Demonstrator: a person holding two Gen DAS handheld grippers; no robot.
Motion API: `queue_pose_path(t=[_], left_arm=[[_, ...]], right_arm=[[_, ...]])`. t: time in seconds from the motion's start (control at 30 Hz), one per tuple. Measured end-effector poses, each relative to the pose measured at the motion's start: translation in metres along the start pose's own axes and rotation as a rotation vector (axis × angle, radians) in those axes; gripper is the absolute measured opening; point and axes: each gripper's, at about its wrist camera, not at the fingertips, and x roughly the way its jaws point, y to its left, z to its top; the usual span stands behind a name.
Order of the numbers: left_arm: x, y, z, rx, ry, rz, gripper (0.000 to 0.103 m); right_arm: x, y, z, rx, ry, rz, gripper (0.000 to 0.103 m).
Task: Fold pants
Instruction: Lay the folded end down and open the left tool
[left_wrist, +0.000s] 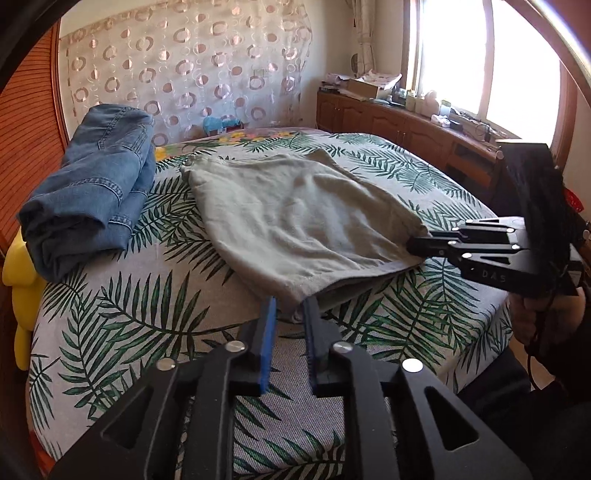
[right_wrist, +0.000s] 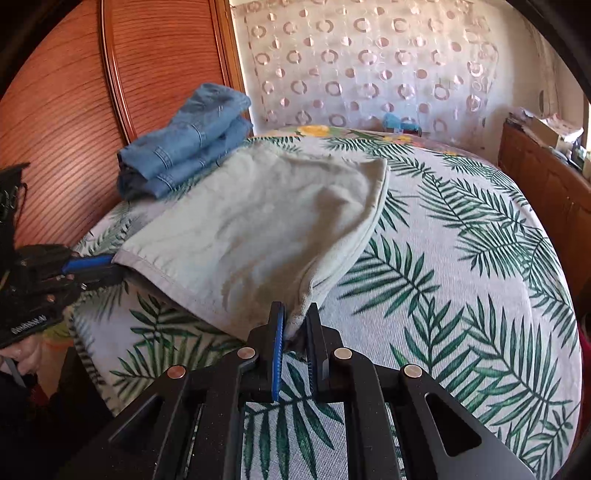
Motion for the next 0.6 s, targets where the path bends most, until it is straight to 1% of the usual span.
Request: queue_pose_path(t=[0.03, 0.07, 0.1, 0.2, 0.33, 0.47, 0.6], left_arm=[[-0.002, 0.001, -0.001, -0.004, -0.008, -0.004, 0.034], [-0.004, 0.002, -0.001, -0.01, -0.017, -0.011, 0.038], [-0.005, 0.002, -0.001, -0.014, -0.022, -0.019, 0.046], [-0.005, 0.007, 0.002, -0.026, -0.022, -0.02, 0.053], [-0.002, 0.017, 0.008, -0.069, -0.04, -0.007, 0.053], [0.009, 0.023, 0.009, -0.117, -0.024, -0.015, 0.053], [0.021, 0.02, 0.005, -0.128, 0.01, -0.032, 0.053]], right_arm=[[0.0, 0.0, 0.0, 0.001, -0.005, -0.003, 0.011], [-0.001, -0.001, 0.0, 0.005, -0.01, -0.001, 0.01], [-0.001, -0.002, 0.001, 0.013, -0.013, 0.003, 0.01], [0.0, -0.006, 0.0, 0.048, -0.028, 0.023, 0.01], [0.001, -0.007, -0.011, 0.05, -0.055, 0.016, 0.01], [0.003, -0.001, -0.016, 0.024, -0.061, -0.012, 0.01], [0.004, -0.002, -0.022, 0.033, -0.073, -0.004, 0.01]])
